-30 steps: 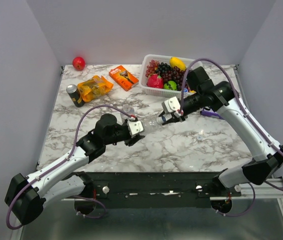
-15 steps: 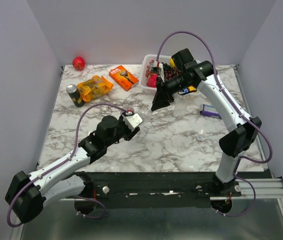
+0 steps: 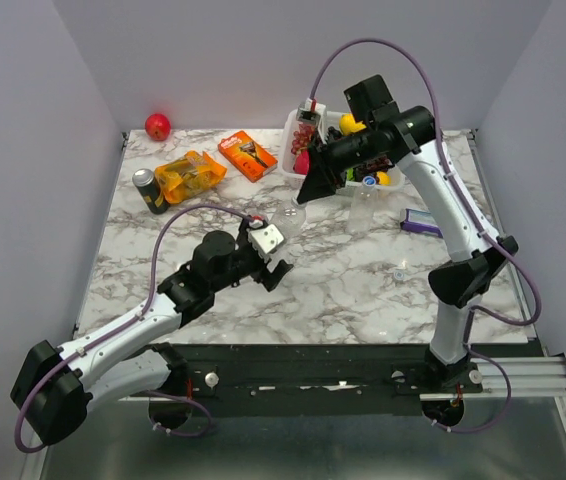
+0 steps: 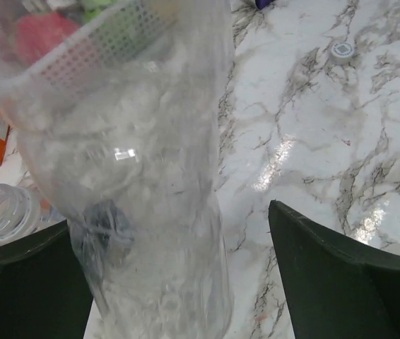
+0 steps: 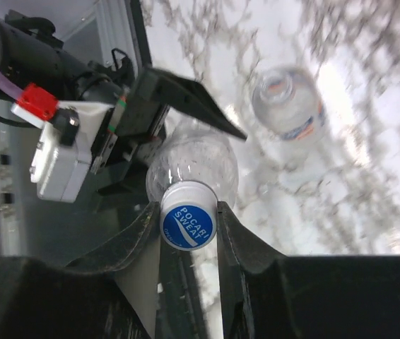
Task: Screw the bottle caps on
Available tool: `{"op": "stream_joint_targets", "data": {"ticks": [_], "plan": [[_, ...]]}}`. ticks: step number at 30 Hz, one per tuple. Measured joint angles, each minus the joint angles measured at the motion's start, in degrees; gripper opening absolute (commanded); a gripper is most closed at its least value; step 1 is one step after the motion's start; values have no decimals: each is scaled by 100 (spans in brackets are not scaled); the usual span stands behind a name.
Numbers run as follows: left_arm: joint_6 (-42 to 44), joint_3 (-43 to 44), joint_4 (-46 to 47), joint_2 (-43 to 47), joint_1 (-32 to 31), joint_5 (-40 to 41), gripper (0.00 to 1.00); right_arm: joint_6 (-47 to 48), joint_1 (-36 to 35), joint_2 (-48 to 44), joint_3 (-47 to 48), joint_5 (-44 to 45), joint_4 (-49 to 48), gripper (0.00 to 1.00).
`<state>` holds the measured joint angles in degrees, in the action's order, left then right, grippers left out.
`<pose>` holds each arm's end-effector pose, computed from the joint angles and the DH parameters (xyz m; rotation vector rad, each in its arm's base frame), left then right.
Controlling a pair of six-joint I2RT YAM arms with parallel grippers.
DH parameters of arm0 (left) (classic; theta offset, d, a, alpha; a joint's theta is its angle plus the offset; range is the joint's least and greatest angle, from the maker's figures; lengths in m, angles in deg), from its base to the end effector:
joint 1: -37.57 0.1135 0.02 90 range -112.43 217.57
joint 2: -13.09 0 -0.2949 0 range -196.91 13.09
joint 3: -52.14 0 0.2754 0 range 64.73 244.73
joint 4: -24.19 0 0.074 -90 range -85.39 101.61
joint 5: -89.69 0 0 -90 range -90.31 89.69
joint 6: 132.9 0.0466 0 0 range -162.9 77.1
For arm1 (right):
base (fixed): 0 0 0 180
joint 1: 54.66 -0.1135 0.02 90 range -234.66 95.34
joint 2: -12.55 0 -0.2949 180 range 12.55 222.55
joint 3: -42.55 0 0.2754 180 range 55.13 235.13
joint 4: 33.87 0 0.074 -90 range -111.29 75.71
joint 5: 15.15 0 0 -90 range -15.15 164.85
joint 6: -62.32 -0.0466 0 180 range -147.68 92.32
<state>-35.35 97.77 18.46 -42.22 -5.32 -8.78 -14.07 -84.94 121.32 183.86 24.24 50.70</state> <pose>0.1707 -0.1680 0.2778 0.8930 1.6482 -0.5648 0.3366 0.2382 0.4592 -1.2322 2.0360 1.2160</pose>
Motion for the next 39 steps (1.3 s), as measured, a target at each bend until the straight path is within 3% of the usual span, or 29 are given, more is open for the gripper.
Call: {"op": "stream_joint_targets", "data": {"ticks": [2,4,10,13,23,34,39], "plan": [[-11,0,33,2,2,-151,99,481,-55,125,686,162,184,0],[-9,0,33,17,2,-227,99,920,-96,-20,713,326,240,0],[-2,-7,-321,260,0,-358,99,2109,-109,-1093,-879,1207,461,0],[9,-7,-553,424,2,-378,99,2411,-83,-1165,-1132,1825,568,0],[227,317,-1740,619,63,-420,99,2629,-76,431,546,3163,509,0],[378,675,-2927,1152,468,-452,99,2555,-72,704,175,3477,485,0],[330,675,-3123,1152,754,-503,99,2465,-72,706,-81,3480,483,5]]}}
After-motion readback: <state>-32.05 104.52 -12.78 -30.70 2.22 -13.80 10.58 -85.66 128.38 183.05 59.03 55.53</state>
